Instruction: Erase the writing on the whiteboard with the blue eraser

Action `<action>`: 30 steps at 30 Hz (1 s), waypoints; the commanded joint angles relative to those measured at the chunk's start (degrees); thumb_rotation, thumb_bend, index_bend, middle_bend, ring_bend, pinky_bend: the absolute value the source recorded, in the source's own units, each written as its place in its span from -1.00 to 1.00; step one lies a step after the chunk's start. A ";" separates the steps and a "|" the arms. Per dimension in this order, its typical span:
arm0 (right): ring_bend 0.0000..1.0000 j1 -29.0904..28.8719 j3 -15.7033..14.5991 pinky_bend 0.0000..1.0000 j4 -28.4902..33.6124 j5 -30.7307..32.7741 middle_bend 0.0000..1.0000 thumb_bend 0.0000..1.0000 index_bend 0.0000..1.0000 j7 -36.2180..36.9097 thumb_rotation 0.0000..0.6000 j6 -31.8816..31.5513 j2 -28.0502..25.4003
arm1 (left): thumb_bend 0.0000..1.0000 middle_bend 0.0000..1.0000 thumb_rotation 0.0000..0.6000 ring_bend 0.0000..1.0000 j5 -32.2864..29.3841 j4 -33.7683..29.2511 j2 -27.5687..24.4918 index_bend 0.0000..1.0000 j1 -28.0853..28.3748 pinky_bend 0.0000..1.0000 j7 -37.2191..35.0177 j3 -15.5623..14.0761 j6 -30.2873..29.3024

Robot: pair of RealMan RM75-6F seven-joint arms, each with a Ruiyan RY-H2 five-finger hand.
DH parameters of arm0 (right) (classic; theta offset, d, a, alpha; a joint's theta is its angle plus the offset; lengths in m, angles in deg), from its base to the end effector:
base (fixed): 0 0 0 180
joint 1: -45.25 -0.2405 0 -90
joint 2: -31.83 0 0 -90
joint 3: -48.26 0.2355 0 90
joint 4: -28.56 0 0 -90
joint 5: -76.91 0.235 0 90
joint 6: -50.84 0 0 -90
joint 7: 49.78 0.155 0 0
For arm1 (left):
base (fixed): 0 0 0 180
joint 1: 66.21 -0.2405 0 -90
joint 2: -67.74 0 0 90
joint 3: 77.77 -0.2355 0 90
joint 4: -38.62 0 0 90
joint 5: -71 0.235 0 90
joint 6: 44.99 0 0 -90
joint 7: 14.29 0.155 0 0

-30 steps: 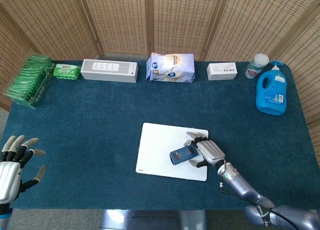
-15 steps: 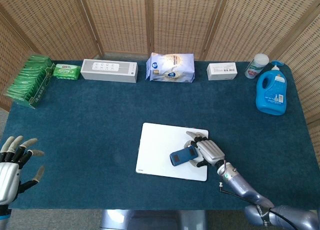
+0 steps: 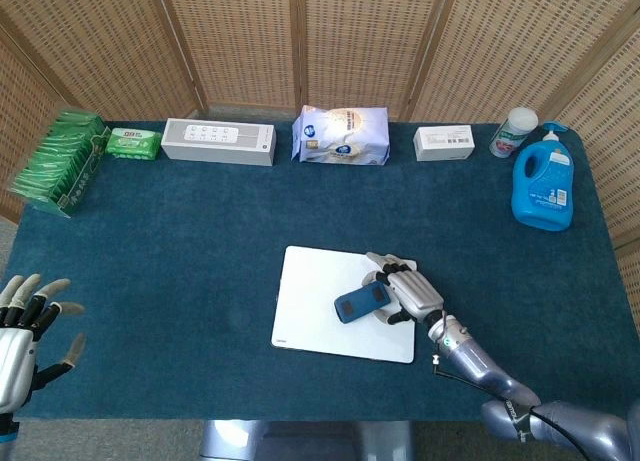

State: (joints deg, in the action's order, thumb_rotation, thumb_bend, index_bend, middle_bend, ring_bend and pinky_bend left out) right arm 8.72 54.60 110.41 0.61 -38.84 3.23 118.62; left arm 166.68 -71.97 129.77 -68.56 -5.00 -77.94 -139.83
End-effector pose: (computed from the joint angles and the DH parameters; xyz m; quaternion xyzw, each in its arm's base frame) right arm -0.1758 -0.3134 -0.0595 0.7015 -0.5289 0.3797 0.2900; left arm -0.2276 0.1439 0.1285 -0.5606 -0.3892 -0.4559 0.5713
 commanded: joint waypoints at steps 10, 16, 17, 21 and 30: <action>-1.00 1.11 -1.93 -1.00 0.56 0.25 -0.92 -0.34 0.21 0.85 1.00 0.60 -0.92 | -0.17 -0.53 1.00 -0.81 0.33 -0.10 0.02 -0.19 0.15 -1.00 0.05 0.18 0.14; -1.00 2.70 -2.90 -1.00 2.31 0.09 -0.91 -0.35 0.21 0.44 1.00 -1.24 -1.82 | -0.17 -0.53 1.00 -0.81 0.25 -0.22 0.09 -0.19 0.39 -1.00 0.18 0.29 0.53; -1.00 3.10 -3.09 -1.00 2.69 0.05 -0.91 -0.35 0.21 0.40 1.00 -1.72 -2.00 | -0.17 -0.53 1.00 -0.81 0.25 -0.19 0.11 -0.19 0.38 -1.00 0.16 0.28 0.54; -1.00 4.36 -3.85 -1.00 3.91 -0.13 -0.91 -0.35 0.21 0.04 1.00 -3.11 -2.70 | -0.17 -0.53 1.00 -0.81 0.38 -0.17 0.12 -0.19 0.43 -1.00 0.21 0.27 0.61; -1.00 7.39 -5.97 -1.00 6.42 -0.92 -0.90 -0.35 0.21 -0.69 1.00 -6.15 -4.46 | -0.17 -0.53 1.00 -0.81 0.42 -0.10 0.21 -0.19 0.49 -1.00 0.19 0.30 0.68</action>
State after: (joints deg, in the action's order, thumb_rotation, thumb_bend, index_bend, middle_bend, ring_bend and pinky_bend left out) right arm 15.82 48.90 116.55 -0.10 -39.41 -2.62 114.39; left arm 167.10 -72.06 129.98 -68.08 -4.82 -77.64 -139.15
